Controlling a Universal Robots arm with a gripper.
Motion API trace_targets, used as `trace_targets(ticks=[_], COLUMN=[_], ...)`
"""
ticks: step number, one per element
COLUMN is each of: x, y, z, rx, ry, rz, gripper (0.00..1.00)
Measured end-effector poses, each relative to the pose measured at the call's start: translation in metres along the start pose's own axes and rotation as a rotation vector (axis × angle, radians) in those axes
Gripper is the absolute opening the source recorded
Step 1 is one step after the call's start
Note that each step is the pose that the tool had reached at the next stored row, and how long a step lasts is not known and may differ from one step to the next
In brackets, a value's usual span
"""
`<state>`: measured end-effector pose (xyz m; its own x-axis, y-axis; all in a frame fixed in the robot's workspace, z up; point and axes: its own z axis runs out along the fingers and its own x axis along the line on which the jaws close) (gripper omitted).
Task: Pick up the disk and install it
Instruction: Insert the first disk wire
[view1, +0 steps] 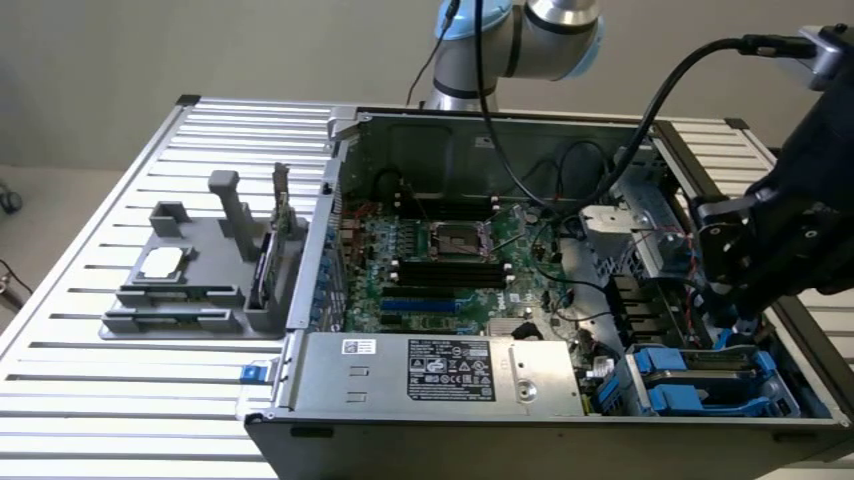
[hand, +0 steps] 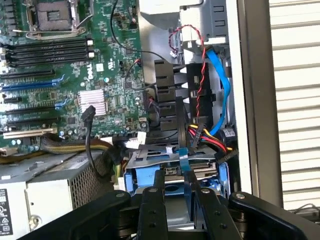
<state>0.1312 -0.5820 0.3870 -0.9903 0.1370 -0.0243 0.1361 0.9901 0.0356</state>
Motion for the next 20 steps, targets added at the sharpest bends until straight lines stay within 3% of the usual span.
trace_targets(ticks=[7, 20], x=[-0.002, -0.024], y=[0.0018, 0.0146], z=[0.0001, -0.0033], rx=[0.0022, 0.0139], ry=[-0.0025, -0.0053], rz=[0.067, 0.091], gripper=[0.30, 0.30])
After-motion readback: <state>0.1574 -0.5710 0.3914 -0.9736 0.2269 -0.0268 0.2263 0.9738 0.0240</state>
